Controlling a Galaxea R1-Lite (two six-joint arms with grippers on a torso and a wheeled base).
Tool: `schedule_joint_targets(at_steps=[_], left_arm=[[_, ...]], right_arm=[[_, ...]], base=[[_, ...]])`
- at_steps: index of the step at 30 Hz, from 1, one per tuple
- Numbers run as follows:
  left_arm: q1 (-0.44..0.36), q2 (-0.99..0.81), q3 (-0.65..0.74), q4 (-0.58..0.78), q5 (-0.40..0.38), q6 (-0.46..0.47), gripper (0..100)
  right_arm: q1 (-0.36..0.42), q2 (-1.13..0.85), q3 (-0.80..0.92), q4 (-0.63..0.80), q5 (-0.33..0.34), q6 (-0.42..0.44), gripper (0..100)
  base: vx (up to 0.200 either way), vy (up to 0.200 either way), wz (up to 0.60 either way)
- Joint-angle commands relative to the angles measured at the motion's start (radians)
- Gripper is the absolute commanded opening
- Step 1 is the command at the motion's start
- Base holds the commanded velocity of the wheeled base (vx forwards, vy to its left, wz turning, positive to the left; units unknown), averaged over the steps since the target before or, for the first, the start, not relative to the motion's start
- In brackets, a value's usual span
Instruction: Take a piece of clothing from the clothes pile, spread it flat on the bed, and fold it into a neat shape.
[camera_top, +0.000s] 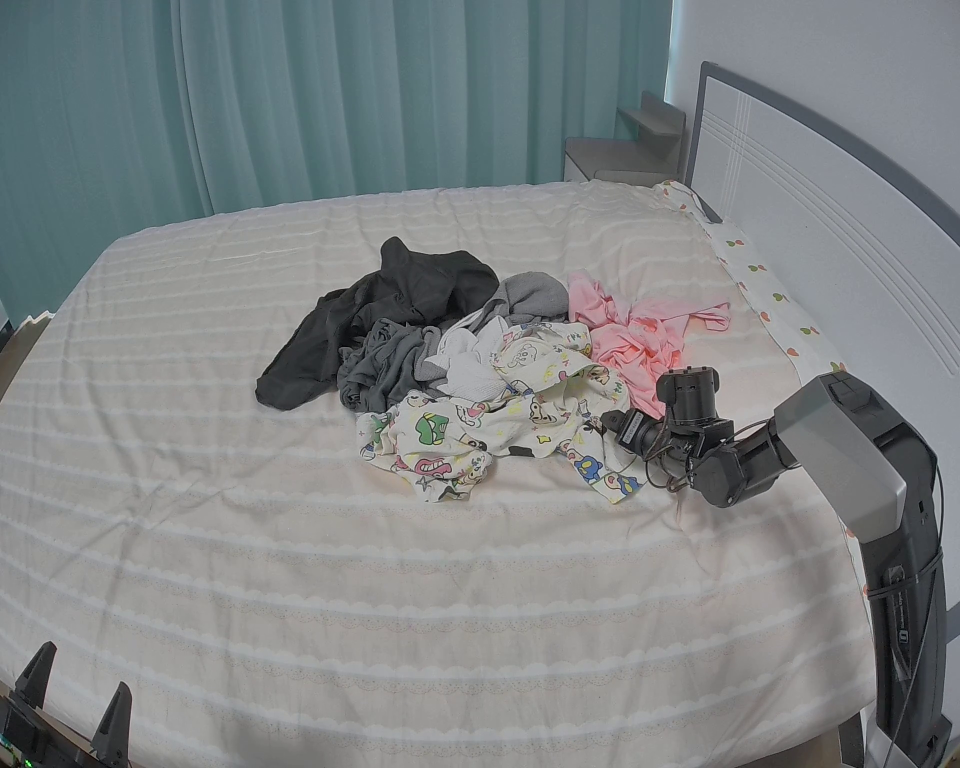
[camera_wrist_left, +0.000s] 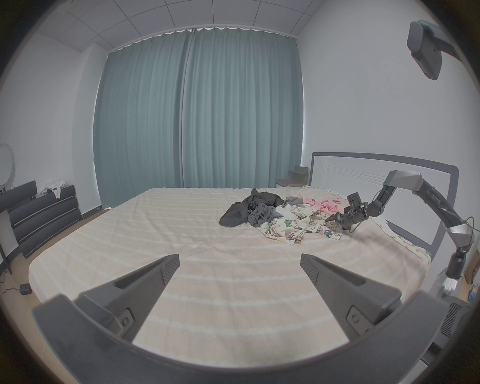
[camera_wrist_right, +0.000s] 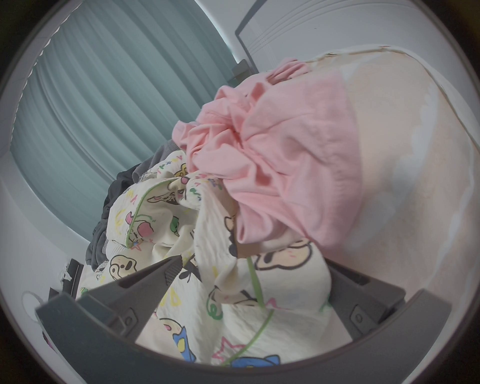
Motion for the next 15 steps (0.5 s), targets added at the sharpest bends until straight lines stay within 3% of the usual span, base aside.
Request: schedule_joint_targets(at_steps=[1, 4, 5, 10, 15], left_arm=[[0.000, -0.008, 0.012, -0.001, 0.002, -0.002, 100], [0.000, -0.008, 0.012, 0.001, 0.002, -0.005, 100], [0.000, -0.008, 0.012, -0.001, 0.002, -0.005, 100], [0.000, -0.008, 0.012, -0.001, 0.002, -0.003, 100], [0.000, -0.008, 0.012, -0.001, 0.002, -0.002, 100]], right_arm=[[0.017, 0.042, -0.053, 0.001, -0.009, -0.022, 100], [0.029, 0.051, -0.087, 0.002, -0.024, -0.046, 100], [0.031, 0.051, -0.087, 0.004, -0.024, -0.049, 0], [0.032, 0.085, -0.105, 0.007, -0.026, -0.118, 0], [0.031, 0.075, -0.088, -0.005, -0.024, -0.111, 0]], base=[[0.000, 0.000, 0.00], [0.000, 0.000, 0.00], [0.000, 0.000, 0.00], [0.000, 0.000, 0.00], [0.000, 0.000, 0.00]])
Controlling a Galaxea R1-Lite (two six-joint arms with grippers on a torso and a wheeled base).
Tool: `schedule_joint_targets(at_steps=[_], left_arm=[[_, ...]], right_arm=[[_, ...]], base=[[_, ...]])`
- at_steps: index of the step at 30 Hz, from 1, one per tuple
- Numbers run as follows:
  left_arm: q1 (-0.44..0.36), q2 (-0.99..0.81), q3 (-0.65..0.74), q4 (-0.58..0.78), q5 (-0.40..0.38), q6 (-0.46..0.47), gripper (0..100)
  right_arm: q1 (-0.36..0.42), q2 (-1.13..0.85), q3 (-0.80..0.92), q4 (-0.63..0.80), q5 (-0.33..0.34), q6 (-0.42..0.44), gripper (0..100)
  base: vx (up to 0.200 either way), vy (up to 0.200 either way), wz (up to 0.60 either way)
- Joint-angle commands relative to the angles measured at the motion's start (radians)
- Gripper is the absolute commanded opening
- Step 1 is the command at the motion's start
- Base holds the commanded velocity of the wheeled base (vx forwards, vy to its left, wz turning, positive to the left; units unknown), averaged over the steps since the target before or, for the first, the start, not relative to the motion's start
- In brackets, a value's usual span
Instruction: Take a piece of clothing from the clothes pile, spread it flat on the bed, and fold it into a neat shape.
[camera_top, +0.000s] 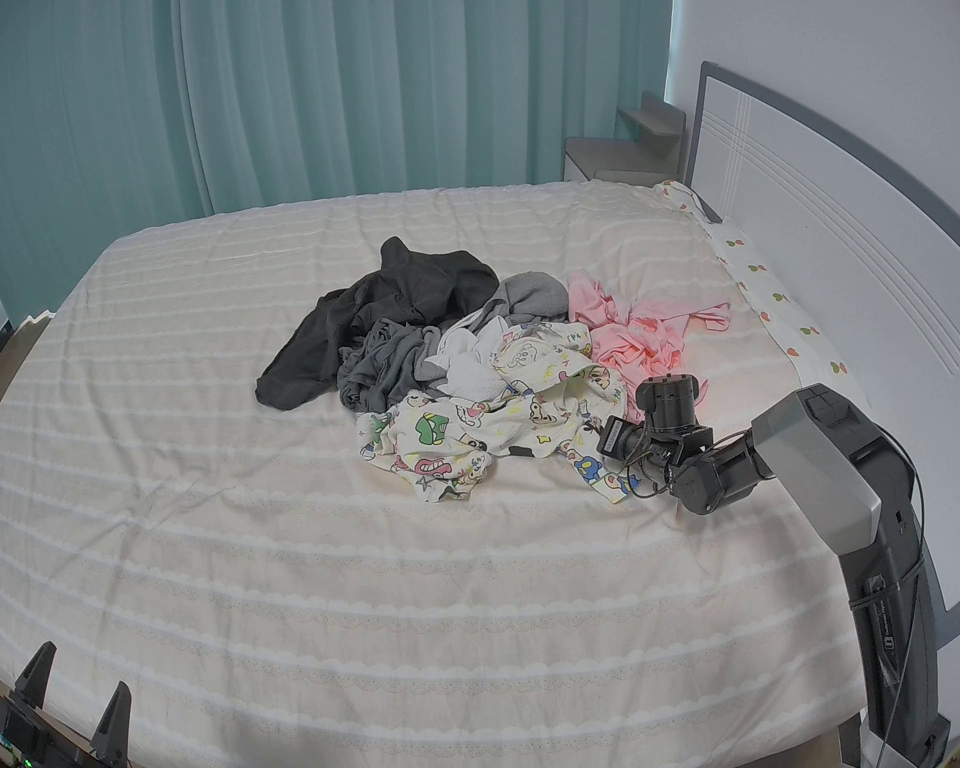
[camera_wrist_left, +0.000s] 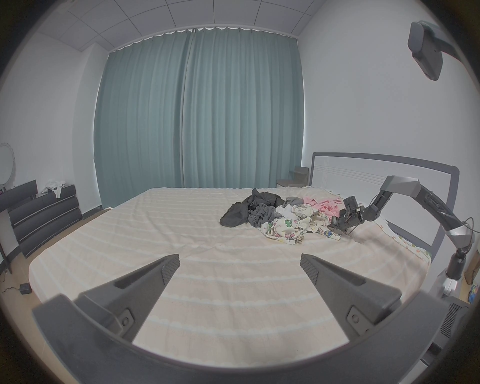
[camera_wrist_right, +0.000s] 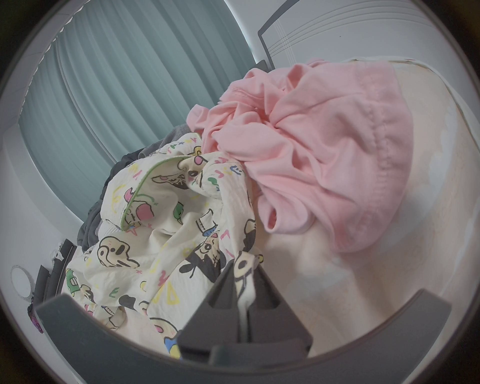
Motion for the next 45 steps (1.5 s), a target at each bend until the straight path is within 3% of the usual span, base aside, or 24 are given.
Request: schedule_joint_targets(at_steps=[1, 8, 20, 21, 26, 27, 31, 36, 38, 39, 41, 44, 45], left_arm=[[0.000, -0.008, 0.012, -0.001, 0.000, 0.003, 100], [0.000, -0.008, 0.012, -0.001, 0.000, 0.006, 100], [0.000, -0.008, 0.012, -0.001, -0.002, 0.018, 100], [0.000, -0.008, 0.012, -0.001, -0.002, 0.018, 100], [0.000, -0.008, 0.012, -0.001, -0.002, 0.023, 100], [-0.003, 0.001, 0.010, -0.004, -0.005, 0.032, 100], [-0.011, 0.085, 0.012, -0.004, -0.002, 0.047, 100], [-0.029, 0.056, -0.002, -0.018, -0.012, 0.047, 100], [-0.034, 0.070, -0.061, -0.048, -0.021, 0.030, 100], [-0.041, 0.157, -0.237, -0.101, -0.034, -0.066, 100], [-0.047, 0.257, -0.366, -0.102, -0.063, -0.131, 100], [-0.052, 0.350, -0.413, -0.102, -0.187, -0.089, 100], [-0.052, 0.350, -0.413, -0.102, -0.187, -0.089, 100]], right_arm=[[-0.001, -0.009, 0.016, -0.006, 0.001, 0.010, 0], [0.030, -0.216, 0.252, -0.092, 0.029, 0.156, 0], [0.040, -0.514, 0.697, -0.338, 0.162, 0.209, 0], [0.042, -0.589, 0.803, -0.401, 0.199, 0.214, 0], [0.045, -0.718, 0.924, -0.449, 0.262, 0.215, 0], [0.053, -0.822, 0.984, -0.449, 0.299, 0.217, 0], [0.056, -0.980, 1.037, -0.443, 0.360, 0.220, 0], [0.080, -1.142, 1.022, -0.384, 0.389, 0.218, 0], [0.090, -1.172, 1.002, -0.355, 0.394, 0.218, 0], [0.103, -1.218, 0.959, -0.286, 0.405, 0.218, 0], [0.122, -1.262, 0.902, -0.207, 0.422, 0.218, 0], [0.146, -1.307, 0.806, -0.111, 0.445, 0.218, 0], [0.146, -1.307, 0.806, -0.111, 0.445, 0.218, 0]], base=[[0.000, 0.000, 0.00], [0.000, 0.000, 0.00], [0.000, 0.000, 0.00], [0.000, 0.000, 0.00], [0.000, 0.000, 0.00], [0.000, 0.000, 0.00], [0.000, 0.000, 0.00], [0.000, 0.000, 0.00], [0.000, 0.000, 0.00], [0.000, 0.000, 0.00], [0.000, 0.000, 0.00], [0.000, 0.000, 0.00], [0.000, 0.000, 0.00]])
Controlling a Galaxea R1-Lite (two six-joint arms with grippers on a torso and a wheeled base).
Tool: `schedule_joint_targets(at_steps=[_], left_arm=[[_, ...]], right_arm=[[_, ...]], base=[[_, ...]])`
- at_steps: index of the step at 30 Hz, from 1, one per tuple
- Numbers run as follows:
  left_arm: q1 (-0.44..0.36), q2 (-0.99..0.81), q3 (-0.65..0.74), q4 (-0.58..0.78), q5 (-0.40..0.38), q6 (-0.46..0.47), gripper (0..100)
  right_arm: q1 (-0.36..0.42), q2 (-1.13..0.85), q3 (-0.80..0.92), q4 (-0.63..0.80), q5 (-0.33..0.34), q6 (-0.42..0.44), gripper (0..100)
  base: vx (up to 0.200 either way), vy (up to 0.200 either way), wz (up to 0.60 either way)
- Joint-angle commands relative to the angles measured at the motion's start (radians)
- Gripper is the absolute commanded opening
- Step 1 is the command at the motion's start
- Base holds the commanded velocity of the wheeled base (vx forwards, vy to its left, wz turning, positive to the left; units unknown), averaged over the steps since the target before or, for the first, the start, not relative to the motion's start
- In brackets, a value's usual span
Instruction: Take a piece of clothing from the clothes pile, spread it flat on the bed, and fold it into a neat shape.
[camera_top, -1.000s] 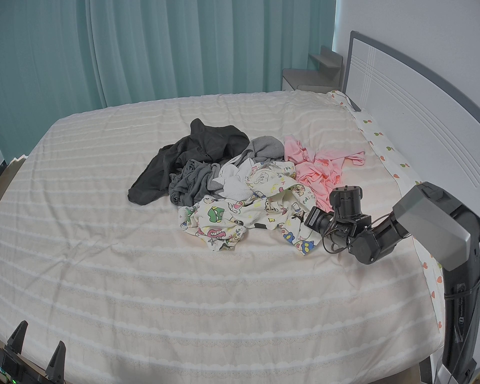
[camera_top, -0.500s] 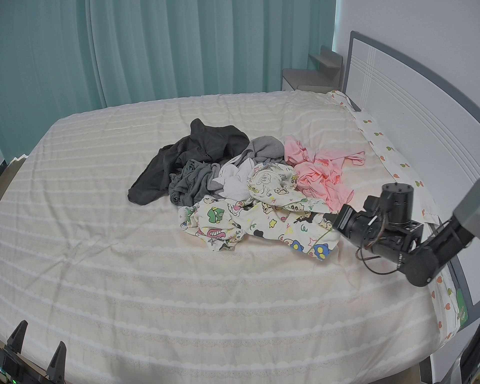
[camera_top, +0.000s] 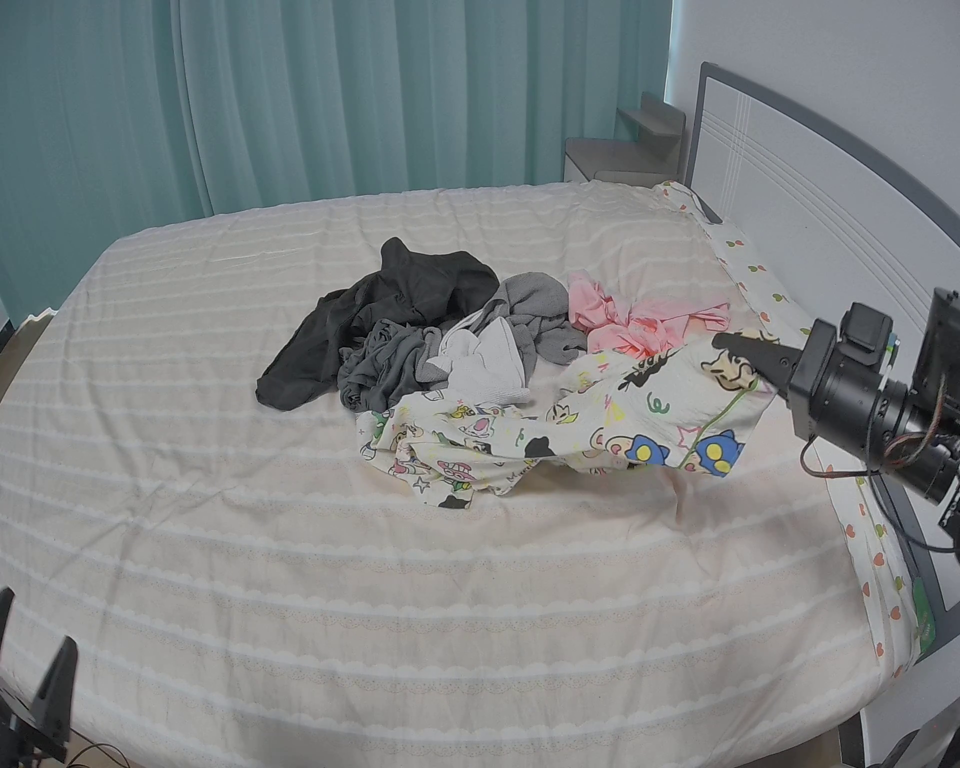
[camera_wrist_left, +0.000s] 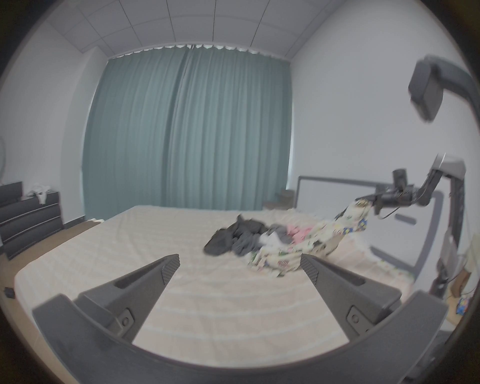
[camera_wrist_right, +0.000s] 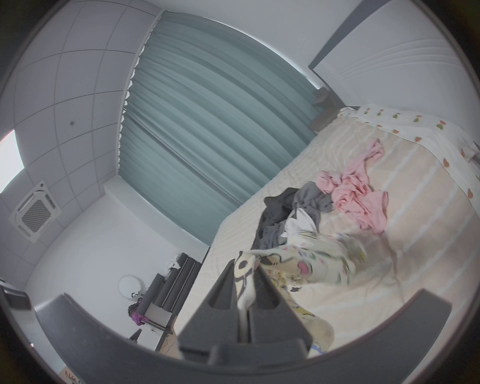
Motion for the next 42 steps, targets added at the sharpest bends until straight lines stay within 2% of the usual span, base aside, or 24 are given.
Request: schedule_joint_targets(at_steps=[1, 3, 4, 5, 7, 8, 10, 12, 14, 16, 18, 22, 23, 26, 27, 28, 31, 33, 34, 35, 37, 39, 42], left_arm=[[-0.022, 0.326, -0.248, -0.033, -0.223, -0.052, 100], [-0.027, 0.404, -0.241, -0.006, -0.311, -0.050, 100], [-0.027, 0.404, -0.241, -0.006, -0.311, -0.050, 100], [-0.047, 0.472, -0.237, 0.005, -0.394, -0.050, 100], [-0.061, 0.500, -0.239, 0.003, -0.423, -0.050, 100], [-0.130, 0.569, -0.237, 0.003, -0.472, -0.049, 100], [-0.219, 0.635, -0.225, 0.003, -0.472, -0.049, 100], [-0.246, 0.704, -0.205, -0.003, -0.475, -0.034, 100], [-0.251, 0.734, -0.201, -0.004, -0.475, -0.012, 100], [-0.257, 0.857, -0.182, -0.016, -0.472, 0.097, 100], [-0.266, 0.918, -0.175, -0.059, -0.472, 0.128, 100], [-0.326, 1.024, -0.148, -0.158, -0.472, 0.120, 100], [-0.355, 1.073, -0.133, -0.222, -0.472, 0.121, 100], [-0.369, 1.095, -0.125, -0.254, -0.472, 0.121, 100], [-0.395, 1.170, -0.116, -0.336, -0.470, 0.123, 100], [-0.395, 1.170, -0.116, -0.336, -0.470, 0.123, 100], [-0.450, 1.259, -0.124, -0.510, -0.431, 0.104, 100], [-0.498, 1.290, -0.122, -0.587, -0.397, 0.040, 100], [-0.513, 1.294, -0.121, -0.601, -0.388, 0.020, 100], [-0.568, 1.311, -0.119, -0.636, -0.351, -0.049, 100], [-0.633, 1.340, -0.119, -0.664, -0.292, -0.116, 100], [-0.686, 1.380, -0.121, -0.698, -0.233, -0.152, 100], [-0.722, 1.437, -0.122, -0.787, -0.173, -0.173, 100]], right_arm=[[0.067, -0.189, -0.216, 0.216, 0.062, 0.001, 0], [0.081, -0.186, -0.274, 0.259, 0.065, 0.001, 0], [0.081, -0.186, -0.274, 0.259, 0.065, 0.001, 0], [0.108, -0.185, -0.314, 0.285, 0.065, 0.001, 0], [0.118, -0.185, -0.329, 0.294, 0.065, 0.001, 0], [0.150, -0.188, -0.372, 0.324, 0.063, -0.001, 0], [0.184, -0.188, -0.418, 0.363, 0.062, -0.001, 0], [0.208, -0.186, -0.464, 0.404, 0.062, -0.001, 0], [0.220, -0.186, -0.481, 0.423, 0.062, -0.001, 0], [0.256, -0.185, -0.535, 0.472, 0.060, -0.001, 0], [0.280, -0.183, -0.561, 0.486, 0.060, -0.002, 0], [0.325, -0.174, -0.602, 0.502, 0.059, -0.005, 0], [0.340, -0.165, -0.617, 0.512, 0.057, -0.005, 0], [0.345, -0.162, -0.624, 0.513, 0.057, -0.005, 0], [0.365, -0.154, -0.636, 0.516, 0.055, -0.005, 0], [0.365, -0.154, -0.636, 0.516, 0.055, -0.005, 0], [0.386, -0.114, -0.690, 0.518, 0.054, -0.005, 0], [0.386, -0.085, -0.720, 0.519, 0.046, -0.005, 0], [0.385, -0.079, -0.731, 0.519, 0.042, -0.005, 0], [0.385, -0.056, -0.759, 0.519, 0.023, -0.005, 0], [0.386, -0.031, -0.785, 0.521, 0.002, -0.005, 0], [0.401, -0.027, -0.794, 0.522, -0.015, -0.005, 0], [0.429, -0.031, -0.795, 0.530, -0.027, -0.005, 0]], base=[[0.000, 0.000, 0.00], [0.000, 0.000, 0.00], [0.000, 0.000, 0.00], [0.000, 0.000, 0.00], [0.000, 0.000, 0.00], [0.000, 0.000, 0.00], [0.000, 0.000, 0.00], [0.000, 0.000, 0.00], [0.000, 0.000, 0.00], [0.000, 0.000, 0.00], [0.000, 0.000, 0.00], [0.000, 0.000, 0.00], [0.000, 0.000, 0.00], [0.000, 0.000, 0.00], [0.000, 0.000, 0.00], [0.000, 0.000, 0.00], [0.000, 0.000, 0.00], [0.000, 0.000, 0.00], [0.000, 0.000, 0.00], [0.000, 0.000, 0.00], [0.000, 0.000, 0.00], [0.000, 0.000, 0.00], [0.000, 0.000, 0.00]])
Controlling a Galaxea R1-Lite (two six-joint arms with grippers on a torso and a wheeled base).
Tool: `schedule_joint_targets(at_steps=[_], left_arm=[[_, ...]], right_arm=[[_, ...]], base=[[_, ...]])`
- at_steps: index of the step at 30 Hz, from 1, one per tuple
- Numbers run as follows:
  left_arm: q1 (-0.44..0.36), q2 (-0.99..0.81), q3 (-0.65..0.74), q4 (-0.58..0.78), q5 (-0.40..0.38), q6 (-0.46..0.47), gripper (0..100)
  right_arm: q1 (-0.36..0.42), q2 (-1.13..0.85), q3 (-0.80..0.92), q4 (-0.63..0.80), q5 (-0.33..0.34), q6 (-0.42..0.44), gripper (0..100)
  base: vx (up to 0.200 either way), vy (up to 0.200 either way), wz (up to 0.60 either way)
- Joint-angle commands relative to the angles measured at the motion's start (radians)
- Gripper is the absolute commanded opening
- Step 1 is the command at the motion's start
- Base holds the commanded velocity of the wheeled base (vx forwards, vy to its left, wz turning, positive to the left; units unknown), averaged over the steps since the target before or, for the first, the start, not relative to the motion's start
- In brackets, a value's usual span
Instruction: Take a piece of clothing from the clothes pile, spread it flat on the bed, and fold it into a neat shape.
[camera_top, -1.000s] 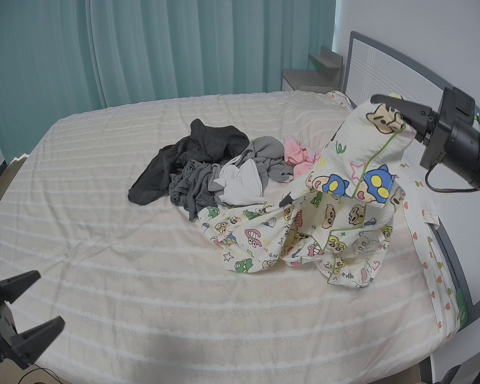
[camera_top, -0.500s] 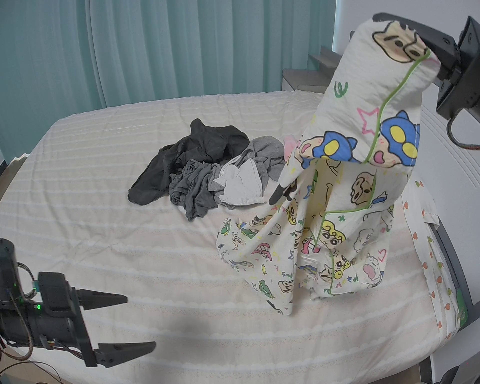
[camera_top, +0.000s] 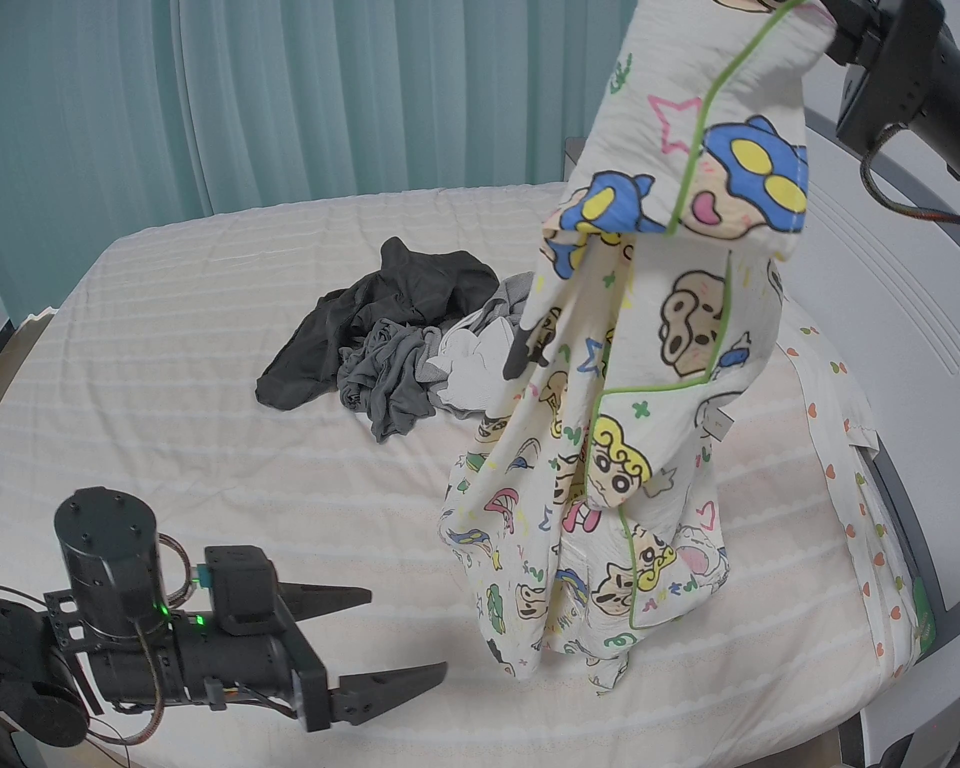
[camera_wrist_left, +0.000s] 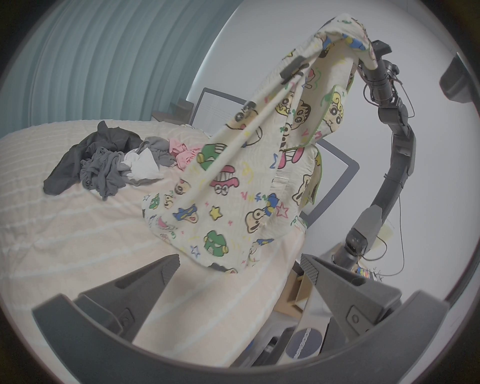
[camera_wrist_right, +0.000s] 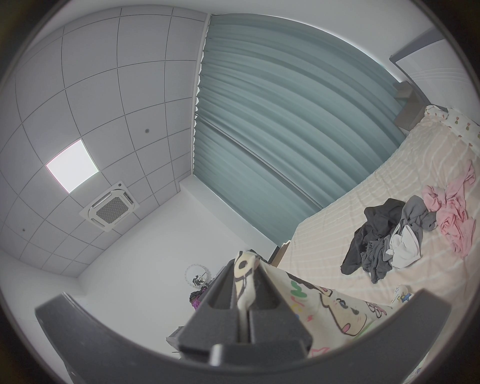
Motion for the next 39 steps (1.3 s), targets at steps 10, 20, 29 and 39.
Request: schedule_joint_targets(at_steps=[10, 20, 29, 39], left_arm=[[-0.251, 0.344, -0.027, -0.331, 0.381, -0.141, 100], [-0.357, 0.510, -0.194, -0.423, 0.652, -0.193, 100], [-0.352, 0.598, -0.249, -0.424, 0.752, -0.191, 100], [-0.311, 0.602, -0.249, -0.417, 0.829, -0.181, 100]], right_arm=[[0.071, 0.052, -0.042, 0.011, -0.054, 0.000, 0], [0.068, 0.051, -0.043, 0.010, -0.054, 0.000, 0], [0.064, 0.031, -0.033, 0.008, -0.054, 0.003, 0], [0.027, 0.018, -0.030, 0.010, -0.055, 0.003, 0]], base=[[0.000, 0.000, 0.00], [0.000, 0.000, 0.00], [0.000, 0.000, 0.00], [0.000, 0.000, 0.00]])
